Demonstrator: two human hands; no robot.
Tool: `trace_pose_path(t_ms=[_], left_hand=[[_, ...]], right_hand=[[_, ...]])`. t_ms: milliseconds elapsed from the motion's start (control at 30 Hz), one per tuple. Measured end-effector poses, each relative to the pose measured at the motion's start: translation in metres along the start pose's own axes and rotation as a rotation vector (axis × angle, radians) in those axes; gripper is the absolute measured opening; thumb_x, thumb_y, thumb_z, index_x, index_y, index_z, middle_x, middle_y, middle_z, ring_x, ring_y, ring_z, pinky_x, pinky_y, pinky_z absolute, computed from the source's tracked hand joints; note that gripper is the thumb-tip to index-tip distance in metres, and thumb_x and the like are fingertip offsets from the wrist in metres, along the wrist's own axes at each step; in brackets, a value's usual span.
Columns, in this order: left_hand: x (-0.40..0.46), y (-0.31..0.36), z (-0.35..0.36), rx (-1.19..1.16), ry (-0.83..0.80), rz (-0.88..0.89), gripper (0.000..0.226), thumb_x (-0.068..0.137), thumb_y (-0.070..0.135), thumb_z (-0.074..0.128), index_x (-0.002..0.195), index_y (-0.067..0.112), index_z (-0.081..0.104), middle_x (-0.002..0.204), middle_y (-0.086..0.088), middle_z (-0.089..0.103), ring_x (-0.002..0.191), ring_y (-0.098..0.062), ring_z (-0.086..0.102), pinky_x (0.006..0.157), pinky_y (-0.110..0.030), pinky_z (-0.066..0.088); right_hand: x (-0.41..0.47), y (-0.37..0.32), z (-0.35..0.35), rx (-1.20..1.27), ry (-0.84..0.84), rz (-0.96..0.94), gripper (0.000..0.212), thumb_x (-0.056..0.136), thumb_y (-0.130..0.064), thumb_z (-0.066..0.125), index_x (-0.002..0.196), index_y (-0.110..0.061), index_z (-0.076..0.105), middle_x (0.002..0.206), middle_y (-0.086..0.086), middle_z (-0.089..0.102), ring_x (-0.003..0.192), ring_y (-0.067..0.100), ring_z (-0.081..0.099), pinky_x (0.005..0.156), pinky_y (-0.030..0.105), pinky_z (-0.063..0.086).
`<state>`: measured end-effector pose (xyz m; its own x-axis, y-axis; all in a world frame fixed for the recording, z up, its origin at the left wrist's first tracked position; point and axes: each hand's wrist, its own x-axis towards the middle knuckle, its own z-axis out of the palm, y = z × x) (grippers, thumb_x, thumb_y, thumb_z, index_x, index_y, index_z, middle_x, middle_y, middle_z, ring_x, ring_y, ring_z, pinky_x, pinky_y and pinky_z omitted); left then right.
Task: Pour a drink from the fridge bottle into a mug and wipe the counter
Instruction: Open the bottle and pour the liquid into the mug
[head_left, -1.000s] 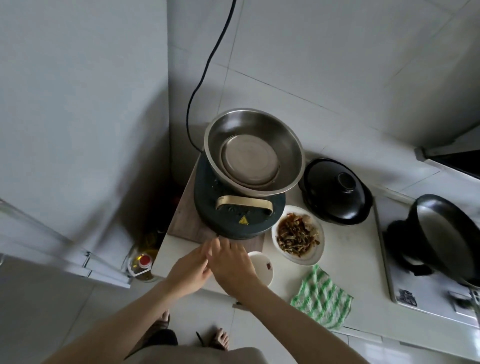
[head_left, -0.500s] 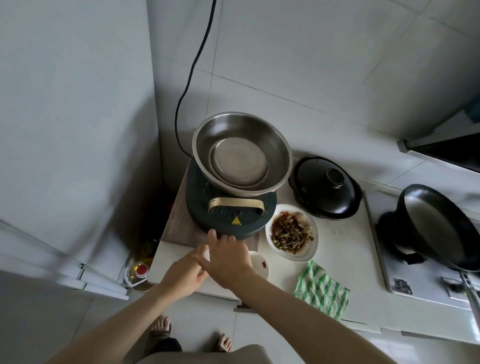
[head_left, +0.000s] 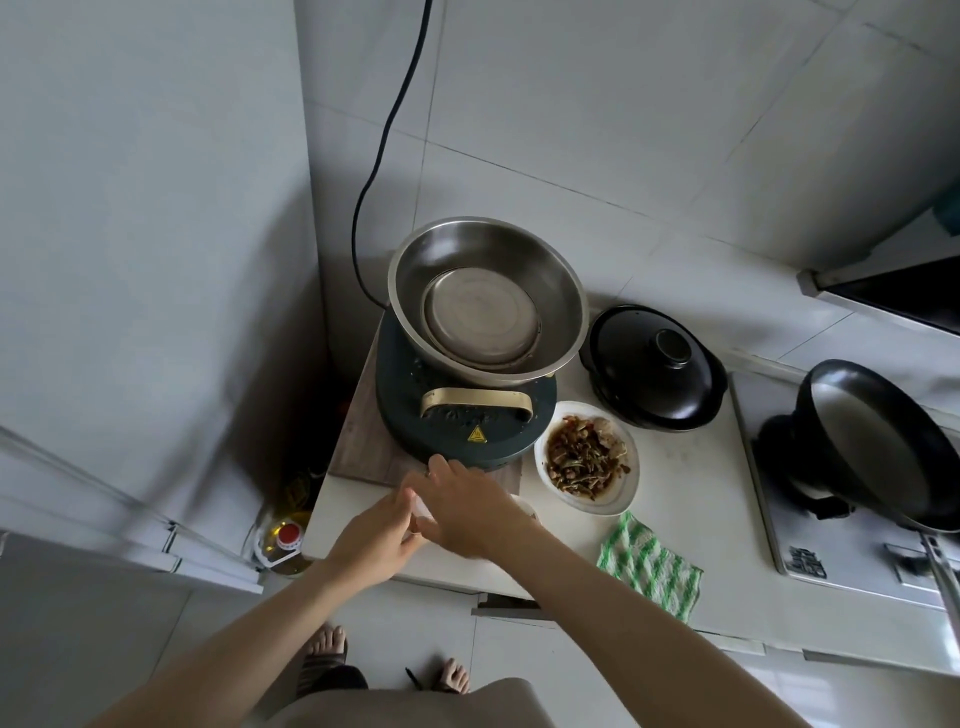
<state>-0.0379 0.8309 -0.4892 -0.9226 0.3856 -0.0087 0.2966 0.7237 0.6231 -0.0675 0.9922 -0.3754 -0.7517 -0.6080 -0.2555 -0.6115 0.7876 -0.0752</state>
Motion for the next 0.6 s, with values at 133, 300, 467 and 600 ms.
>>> trace_pose_path(t_ms=[133,300,467,600], left_hand=[[0.004,0.006,-0.004,-0.113,-0.027,-0.021,0.054,0.089,0.033,0.072,0.134,0.023,0.045,0.103,0.012,0.070,0.072,0.004,0.064,0.061,-0.001,0.045],[0.004,0.007,-0.002,-0.093,-0.062,-0.114,0.042,0.087,0.037,0.073,0.123,0.026,0.052,0.084,0.024,0.056,0.066,0.022,0.055,0.055,0.003,0.040],[0.002,0.003,0.004,-0.056,-0.053,-0.054,0.058,0.089,0.041,0.069,0.139,0.026,0.042,0.104,0.016,0.068,0.068,0.009,0.060,0.060,0.004,0.041],[0.001,-0.006,0.007,0.018,-0.055,-0.070,0.062,0.092,0.042,0.066,0.142,0.015,0.040,0.109,0.008,0.069,0.083,-0.003,0.068,0.071,-0.007,0.050]], right_hand=[[0.008,-0.005,-0.001,-0.011,0.075,0.170,0.057,0.097,-0.063,0.043,0.132,-0.018,0.042,0.112,0.008,0.057,0.091,0.026,0.062,0.073,0.037,0.057],[0.009,-0.016,0.001,-0.104,0.089,0.156,0.030,0.095,-0.037,0.066,0.107,-0.012,0.057,0.081,0.002,0.055,0.064,0.021,0.064,0.055,0.032,0.057],[0.007,-0.008,0.006,0.057,0.077,0.094,0.036,0.096,-0.033,0.064,0.124,-0.014,0.052,0.113,0.003,0.056,0.089,0.020,0.061,0.077,0.033,0.059],[0.011,-0.005,-0.006,0.083,0.000,0.005,0.045,0.092,-0.031,0.069,0.130,-0.012,0.054,0.124,0.006,0.056,0.100,0.020,0.058,0.088,0.034,0.056]])
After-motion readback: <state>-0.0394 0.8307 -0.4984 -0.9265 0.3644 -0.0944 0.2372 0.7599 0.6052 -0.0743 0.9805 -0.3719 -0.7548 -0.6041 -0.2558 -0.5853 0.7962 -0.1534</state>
